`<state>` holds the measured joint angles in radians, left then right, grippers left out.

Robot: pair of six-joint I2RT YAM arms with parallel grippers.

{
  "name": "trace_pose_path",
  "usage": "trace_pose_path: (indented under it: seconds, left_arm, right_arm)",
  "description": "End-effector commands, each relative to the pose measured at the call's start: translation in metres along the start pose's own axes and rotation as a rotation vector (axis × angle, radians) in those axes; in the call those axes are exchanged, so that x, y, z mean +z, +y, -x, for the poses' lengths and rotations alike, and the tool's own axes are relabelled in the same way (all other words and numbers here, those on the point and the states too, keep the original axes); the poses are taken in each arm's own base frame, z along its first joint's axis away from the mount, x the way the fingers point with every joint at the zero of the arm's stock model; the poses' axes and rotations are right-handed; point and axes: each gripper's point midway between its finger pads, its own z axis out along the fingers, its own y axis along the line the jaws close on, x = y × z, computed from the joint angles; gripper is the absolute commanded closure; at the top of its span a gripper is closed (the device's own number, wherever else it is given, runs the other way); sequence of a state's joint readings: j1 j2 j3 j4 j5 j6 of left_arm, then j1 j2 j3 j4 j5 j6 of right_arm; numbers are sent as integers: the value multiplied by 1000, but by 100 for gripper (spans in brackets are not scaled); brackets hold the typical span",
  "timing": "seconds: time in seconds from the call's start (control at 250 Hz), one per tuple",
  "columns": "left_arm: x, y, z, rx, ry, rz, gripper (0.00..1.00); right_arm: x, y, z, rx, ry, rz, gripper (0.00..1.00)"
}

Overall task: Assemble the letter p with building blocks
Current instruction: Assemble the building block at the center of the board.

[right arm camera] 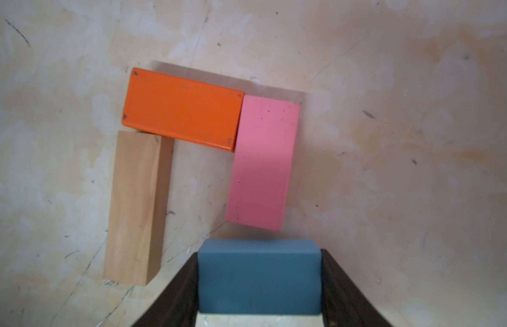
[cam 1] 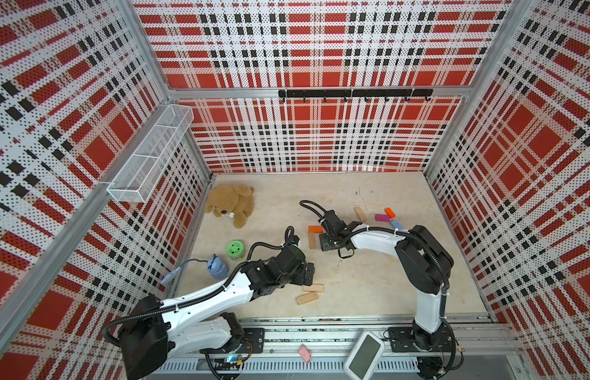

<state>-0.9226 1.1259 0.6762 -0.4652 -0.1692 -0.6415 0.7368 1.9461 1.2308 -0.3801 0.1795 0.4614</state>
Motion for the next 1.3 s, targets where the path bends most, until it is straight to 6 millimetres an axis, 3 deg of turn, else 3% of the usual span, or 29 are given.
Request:
trace_pose_path:
  seconds: [0.0,0.232,0.468,0.54,0.668,0.836,0.964,1.092,1.292]
  left_arm:
    - [-4,-8,16,5,-47,-10,1]
    - [-6,-7,18,2,-59,-8,1]
    - [5,-8,12,-16,-24,-25,1]
    - [11,-9,10,-28,-6,-35,0]
    - [23,-13,4,-36,33,-40,0]
    - [40,-15,2,-52,71,-25,3]
    - [56,-23,0,-84,112,-34,14]
    - [76,-42,-1,-129,169,-57,36]
    - [98,-55,26,-179,160,-32,58]
  right_arm:
    - [5,6,9,15,-16,34,32]
    - [2,8,10,20,-15,51,23]
    - [-43,8,24,42,-111,108,25]
    - [-50,-2,25,53,-122,83,34]
    - [-42,-24,21,104,-100,54,63]
    - [-25,-34,21,111,-68,28,76]
    - [-18,-38,22,112,-63,27,76]
    - [-11,-37,21,113,-47,47,76]
    - [-8,-40,19,118,-36,40,77]
